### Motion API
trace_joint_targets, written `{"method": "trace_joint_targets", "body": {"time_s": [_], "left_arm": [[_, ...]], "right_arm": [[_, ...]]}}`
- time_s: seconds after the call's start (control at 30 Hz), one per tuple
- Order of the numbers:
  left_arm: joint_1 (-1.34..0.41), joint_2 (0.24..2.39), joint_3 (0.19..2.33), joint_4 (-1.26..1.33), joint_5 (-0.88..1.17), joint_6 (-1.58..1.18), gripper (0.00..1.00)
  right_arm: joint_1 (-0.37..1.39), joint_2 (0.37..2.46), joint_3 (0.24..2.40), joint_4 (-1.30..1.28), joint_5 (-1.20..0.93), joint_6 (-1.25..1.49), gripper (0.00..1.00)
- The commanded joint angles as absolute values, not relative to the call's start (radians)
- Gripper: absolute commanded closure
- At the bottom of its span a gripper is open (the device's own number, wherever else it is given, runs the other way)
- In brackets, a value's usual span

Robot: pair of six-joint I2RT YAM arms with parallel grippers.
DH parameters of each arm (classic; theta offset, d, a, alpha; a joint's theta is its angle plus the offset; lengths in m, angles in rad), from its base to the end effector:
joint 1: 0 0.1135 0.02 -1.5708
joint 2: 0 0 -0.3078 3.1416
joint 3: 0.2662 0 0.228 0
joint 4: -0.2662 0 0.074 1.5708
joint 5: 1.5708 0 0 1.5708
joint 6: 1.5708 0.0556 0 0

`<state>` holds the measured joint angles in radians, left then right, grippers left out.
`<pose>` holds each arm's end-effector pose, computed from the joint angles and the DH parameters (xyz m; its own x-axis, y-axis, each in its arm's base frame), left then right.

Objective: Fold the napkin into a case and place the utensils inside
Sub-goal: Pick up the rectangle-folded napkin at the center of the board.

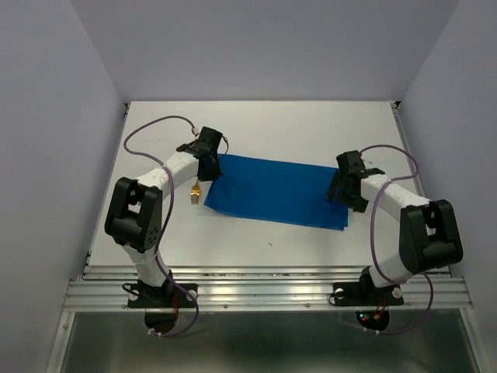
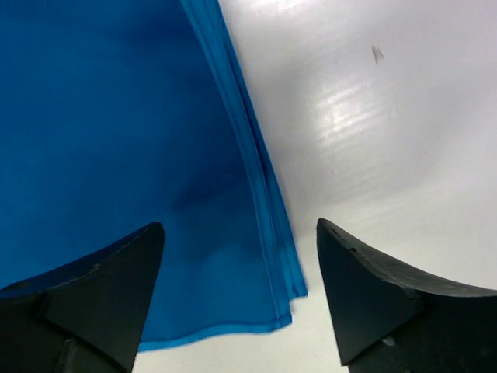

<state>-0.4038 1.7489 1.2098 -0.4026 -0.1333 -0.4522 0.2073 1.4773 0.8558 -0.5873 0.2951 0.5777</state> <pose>0.3432 -0.1386 0.2506 -0.8075 -0.1259 -0.5762 -0.0393 0.9863 -0.1604 0.2480 0.0356 0.2217 -0.8191 0.3616 -0.4452 0.4193 0.9072 -0.0345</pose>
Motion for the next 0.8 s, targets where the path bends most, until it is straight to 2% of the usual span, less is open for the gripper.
{"method": "trace_joint_targets", "body": {"time_s": [0.0, 0.07, 0.3, 0.33, 0.43, 0.47, 0.53, 0.77], "left_arm": [[-0.397, 1.681, 1.267, -0.448, -0.14, -0.425, 1.0], [-0.396, 1.674, 1.269, -0.451, -0.126, -0.422, 1.0], [-0.396, 1.637, 1.272, -0.448, -0.1, -0.414, 1.0], [-0.396, 1.629, 1.275, -0.448, -0.091, -0.414, 1.0], [-0.396, 1.623, 1.29, -0.452, -0.081, -0.413, 1.0], [-0.396, 1.618, 1.295, -0.456, -0.08, -0.41, 1.0], [-0.396, 1.618, 1.308, -0.463, -0.078, -0.407, 1.0], [-0.397, 1.608, 1.341, -0.474, -0.048, -0.407, 1.0]], "right_arm": [[0.184, 1.529, 0.919, -0.483, 0.267, 0.543, 0.19], [0.173, 1.575, 0.93, -0.468, 0.281, 0.532, 0.27], [0.152, 1.649, 0.901, -0.388, 0.229, 0.514, 0.46], [0.152, 1.654, 0.893, -0.37, 0.218, 0.512, 0.54], [0.152, 1.658, 0.868, -0.338, 0.171, 0.505, 0.69], [0.152, 1.655, 0.85, -0.33, 0.16, 0.505, 0.78], [0.152, 1.651, 0.833, -0.321, 0.149, 0.511, 0.88], [0.152, 1.621, 0.792, -0.298, 0.068, 0.532, 0.9]]}}
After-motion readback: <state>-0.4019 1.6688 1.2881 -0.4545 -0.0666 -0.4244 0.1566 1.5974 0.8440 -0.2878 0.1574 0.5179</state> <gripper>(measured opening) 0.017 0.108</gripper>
